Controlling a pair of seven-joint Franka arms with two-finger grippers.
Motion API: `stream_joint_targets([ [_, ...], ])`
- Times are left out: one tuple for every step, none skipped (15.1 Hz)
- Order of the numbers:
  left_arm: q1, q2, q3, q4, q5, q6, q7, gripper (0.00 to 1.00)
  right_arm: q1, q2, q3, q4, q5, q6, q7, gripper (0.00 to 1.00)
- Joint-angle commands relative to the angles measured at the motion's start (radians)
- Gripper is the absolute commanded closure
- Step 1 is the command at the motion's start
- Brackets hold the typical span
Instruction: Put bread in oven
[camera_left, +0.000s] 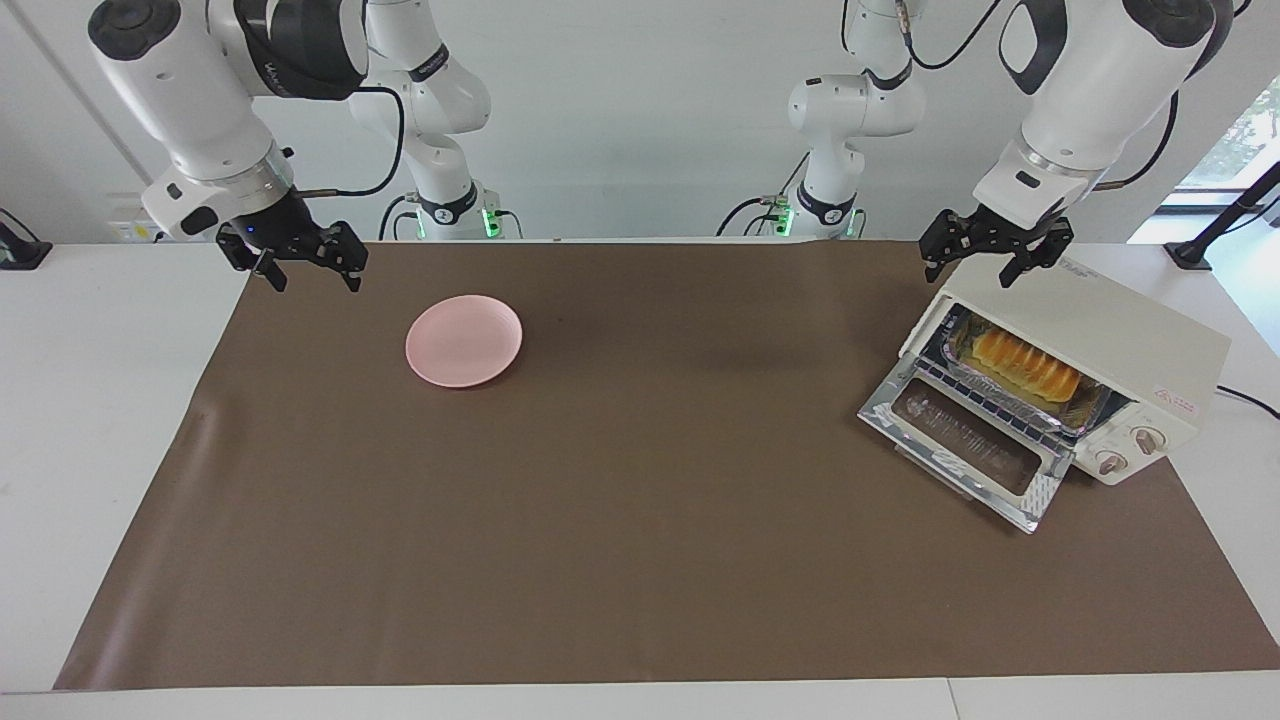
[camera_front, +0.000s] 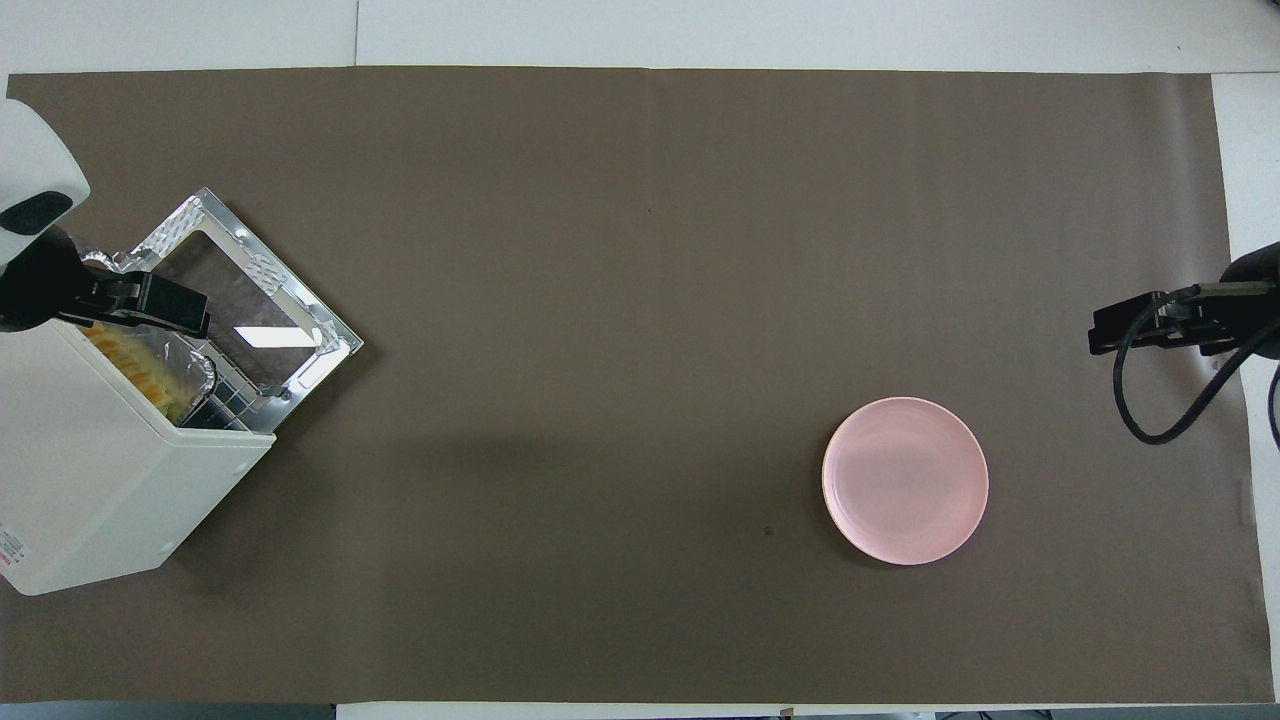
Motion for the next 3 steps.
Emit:
stream_joint_targets([
  [0.020, -0.031, -0.012, -0.039, -0.021, 0.010, -0.009, 0.00, -0.010, -0.015, 0.009, -0.010, -0.014, -0.004, -0.016, 0.00],
  [0.020, -0.031, -0.012, -0.039, -0.027, 0.010, -0.009, 0.00, -0.010, -0.015, 0.009, -0.010, -0.014, -0.004, -0.016, 0.00],
  [0.020, -0.031, -0.010, -0.038, -0.043, 0.010, -0.010, 0.00, -0.010, -0.014, 0.009, -0.010, -0.014, -0.004, -0.016, 0.00],
])
